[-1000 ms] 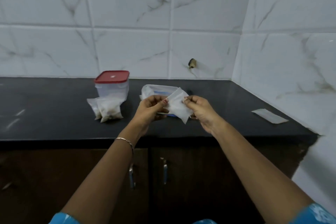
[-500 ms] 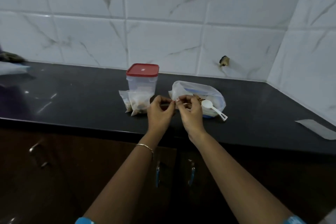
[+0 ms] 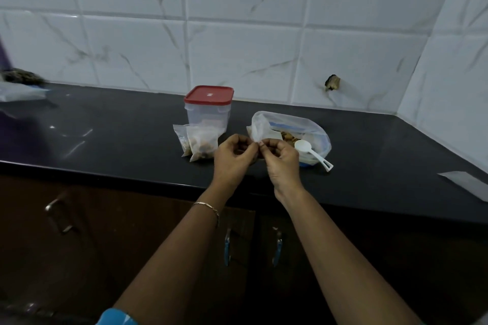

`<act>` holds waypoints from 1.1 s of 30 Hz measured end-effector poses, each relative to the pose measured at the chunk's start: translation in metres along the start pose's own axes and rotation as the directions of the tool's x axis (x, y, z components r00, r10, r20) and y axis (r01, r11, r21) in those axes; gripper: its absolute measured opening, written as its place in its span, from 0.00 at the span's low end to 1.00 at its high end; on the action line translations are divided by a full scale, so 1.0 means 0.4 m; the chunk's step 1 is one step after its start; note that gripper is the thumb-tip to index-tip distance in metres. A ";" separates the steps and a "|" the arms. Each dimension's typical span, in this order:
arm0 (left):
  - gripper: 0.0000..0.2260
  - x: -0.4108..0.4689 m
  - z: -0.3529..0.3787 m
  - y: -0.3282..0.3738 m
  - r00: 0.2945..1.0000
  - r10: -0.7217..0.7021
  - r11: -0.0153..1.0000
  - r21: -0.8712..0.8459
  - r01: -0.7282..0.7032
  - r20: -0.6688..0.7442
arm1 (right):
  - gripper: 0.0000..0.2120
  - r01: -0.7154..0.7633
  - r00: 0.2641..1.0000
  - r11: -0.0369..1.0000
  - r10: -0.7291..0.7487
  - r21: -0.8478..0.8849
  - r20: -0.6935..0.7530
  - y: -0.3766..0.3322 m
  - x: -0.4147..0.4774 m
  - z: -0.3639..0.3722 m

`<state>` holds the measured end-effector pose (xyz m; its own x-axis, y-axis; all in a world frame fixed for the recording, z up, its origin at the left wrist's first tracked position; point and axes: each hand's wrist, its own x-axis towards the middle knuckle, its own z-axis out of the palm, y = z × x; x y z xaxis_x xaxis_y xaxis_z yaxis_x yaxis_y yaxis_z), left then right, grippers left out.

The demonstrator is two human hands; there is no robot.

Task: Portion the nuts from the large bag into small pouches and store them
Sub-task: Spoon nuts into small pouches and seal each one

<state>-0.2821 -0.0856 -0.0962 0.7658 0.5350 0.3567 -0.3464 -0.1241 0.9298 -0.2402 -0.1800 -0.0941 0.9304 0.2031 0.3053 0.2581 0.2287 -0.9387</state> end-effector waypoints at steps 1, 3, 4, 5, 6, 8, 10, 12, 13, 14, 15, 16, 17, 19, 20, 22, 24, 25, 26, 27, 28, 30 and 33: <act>0.02 0.000 0.000 0.000 1.000 -0.002 1.000 0.008 0.002 -0.002 | 0.05 0.004 1.000 1.000 -0.004 -0.001 -0.001 -0.001 0.000 -0.001; 0.02 0.000 0.002 -0.003 0.999 0.026 0.999 0.045 -0.025 -0.019 | 0.07 0.009 1.000 1.000 -0.009 -0.007 -0.005 -0.003 0.000 -0.002; 0.02 0.000 0.004 -0.005 0.998 0.054 0.995 0.080 -0.051 -0.031 | 0.07 0.017 1.000 1.000 -0.017 -0.013 -0.004 -0.004 -0.001 -0.001; 0.02 0.000 0.004 -0.008 0.995 0.085 0.989 0.123 -0.079 -0.045 | 0.07 0.026 1.000 0.999 -0.026 -0.020 0.000 -0.004 -0.002 -0.001; 0.02 0.000 0.005 -0.011 0.992 0.114 0.981 0.165 -0.103 -0.057 | 0.06 0.035 0.999 0.999 -0.035 -0.030 0.006 -0.004 -0.003 0.000; 0.01 0.001 0.007 -0.016 0.982 0.178 0.956 0.247 -0.157 -0.066 | 0.06 0.046 0.999 0.997 -0.045 -0.056 0.016 -0.002 -0.003 0.000; 0.02 -0.001 0.010 -0.017 0.967 0.247 0.918 0.334 -0.212 -0.064 | 0.06 0.058 0.998 0.994 -0.057 -0.089 0.020 0.001 -0.003 0.001; 0.02 -0.005 0.013 -0.015 0.955 0.285 0.896 0.377 -0.234 -0.084 | 0.05 0.073 0.997 0.991 -0.072 -0.113 0.005 0.003 -0.005 0.002; 0.03 -0.007 0.013 -0.012 0.952 0.287 0.898 0.378 -0.227 -0.109 | 0.05 0.077 0.997 0.989 -0.079 -0.123 -0.015 0.004 -0.005 0.003; 0.03 -0.009 0.014 -0.010 0.949 0.282 0.903 0.372 -0.214 -0.138 | 0.04 0.077 0.996 0.988 -0.083 -0.130 -0.042 0.004 -0.007 0.003; 0.03 -0.010 0.013 -0.008 0.948 0.274 0.909 0.365 -0.200 -0.164 | 0.04 0.075 0.994 0.989 -0.084 -0.130 -0.068 0.004 -0.007 0.002; 0.03 -0.010 0.013 -0.007 0.946 0.268 0.913 0.360 -0.189 -0.181 | 0.04 0.073 0.993 0.989 -0.084 -0.126 -0.088 0.003 -0.007 0.002; 0.03 -0.011 0.012 -0.006 0.946 0.262 0.916 0.357 -0.182 -0.189 | 0.04 0.070 0.991 0.990 -0.083 -0.123 -0.105 0.002 -0.007 0.001; 0.03 -0.013 0.012 -0.005 0.947 0.257 0.917 0.357 -0.176 -0.193 | 0.05 0.061 0.987 0.992 -0.076 -0.113 -0.139 -0.003 -0.008 0.001; 0.03 -0.014 0.013 -0.005 0.946 0.259 0.916 0.360 -0.176 -0.196 | 0.06 0.057 0.985 0.993 -0.073 -0.107 -0.155 -0.003 -0.009 0.000; 0.03 -0.014 0.011 -0.006 0.946 0.259 0.915 0.361 -0.178 -0.192 | 0.09 0.099 0.983 0.986 -0.118 -0.137 -0.138 -0.009 -0.014 -0.005; 0.03 -0.010 0.010 -0.010 0.954 0.244 0.922 0.347 -0.173 -0.172 | 0.11 0.257 0.961 0.902 -0.277 -0.347 -0.010 -0.024 -0.019 -0.017; 0.03 -0.007 0.009 -0.012 0.959 0.231 0.927 0.338 -0.166 -0.165 | 0.10 0.369 0.923 0.779 -0.369 -0.507 0.106 -0.035 -0.021 -0.024; 0.04 -0.004 0.008 -0.013 0.963 0.217 0.932 0.329 -0.155 -0.162 | 0.08 0.478 0.864 0.590 -0.451 -0.651 0.226 -0.049 -0.023 -0.032; 0.04 -0.003 0.006 -0.013 0.966 0.204 0.937 0.319 -0.144 -0.162 | 0.07 0.560 0.789 0.377 -0.513 -0.738 0.337 -0.064 -0.022 -0.039; 0.04 -0.003 0.005 -0.012 0.968 0.190 0.942 0.309 -0.132 -0.164 | 0.06 0.604 0.725 0.201 -0.541 -0.771 0.427 -0.081 -0.021 -0.045; 0.04 -0.005 0.005 -0.008 0.972 0.164 0.950 0.293 -0.109 -0.171 | 0.06 0.632 0.671 0.001 -0.501 -0.775 0.547 -0.116 -0.018 -0.054; 0.03 -0.015 0.007 0.005 0.976 0.142 0.955 0.282 -0.092 -0.165 | 0.13 0.562 0.764 -0.082 -0.330 -0.823 0.555 -0.155 -0.015 -0.066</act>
<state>-0.2858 -0.0914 -0.0960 0.6089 0.6423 0.4655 -0.2481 -0.4032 0.8808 -0.2549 -0.2207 -0.0420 0.4810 0.6077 0.6320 0.7163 -0.6880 0.1164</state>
